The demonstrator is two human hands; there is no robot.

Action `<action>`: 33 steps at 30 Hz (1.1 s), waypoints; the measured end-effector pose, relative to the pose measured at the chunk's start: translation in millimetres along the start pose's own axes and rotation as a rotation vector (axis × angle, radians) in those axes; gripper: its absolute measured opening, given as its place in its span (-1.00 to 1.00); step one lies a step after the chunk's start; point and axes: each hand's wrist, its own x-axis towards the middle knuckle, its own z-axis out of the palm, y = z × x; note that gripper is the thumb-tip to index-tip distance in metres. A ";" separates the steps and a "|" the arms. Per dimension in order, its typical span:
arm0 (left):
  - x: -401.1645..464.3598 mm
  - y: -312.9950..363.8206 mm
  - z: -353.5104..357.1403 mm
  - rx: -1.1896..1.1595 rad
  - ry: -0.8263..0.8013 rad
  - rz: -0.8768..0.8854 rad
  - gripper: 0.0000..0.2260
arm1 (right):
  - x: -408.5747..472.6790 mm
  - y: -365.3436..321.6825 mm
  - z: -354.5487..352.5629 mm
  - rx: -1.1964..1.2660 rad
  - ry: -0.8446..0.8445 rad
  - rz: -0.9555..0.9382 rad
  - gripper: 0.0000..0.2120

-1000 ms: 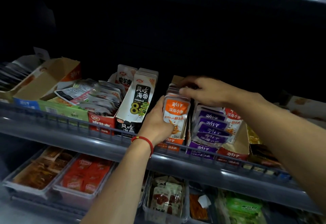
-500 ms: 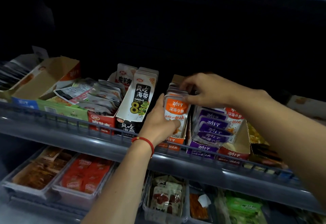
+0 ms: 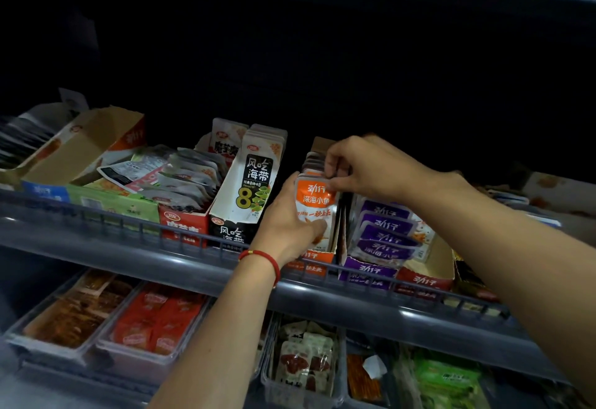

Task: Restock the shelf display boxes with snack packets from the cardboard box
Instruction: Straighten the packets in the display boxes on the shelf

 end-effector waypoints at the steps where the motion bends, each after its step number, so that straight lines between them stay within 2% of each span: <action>1: -0.1 0.0 0.0 0.004 -0.003 -0.007 -0.32 | 0.0 0.5 -0.6 -0.003 -0.003 0.008 -0.86; 6: 0.6 -1.3 1.0 0.020 -0.011 -0.011 -0.25 | -1.0 8.4 -5.6 -0.046 -0.041 0.106 -0.48; 8: 0.8 -1.1 1.6 0.022 -0.007 -0.009 -0.25 | -1.6 11.4 -7.4 -0.065 -0.047 0.140 -0.38; 16: -0.2 0.5 2.3 0.037 -0.011 -0.005 -0.20 | -4.3 9.0 -7.1 -0.004 -0.065 0.135 -0.55; 33: -2.1 3.8 1.4 0.039 -0.017 -0.001 -0.24 | -5.2 4.4 -7.4 -0.020 -0.086 0.136 -0.57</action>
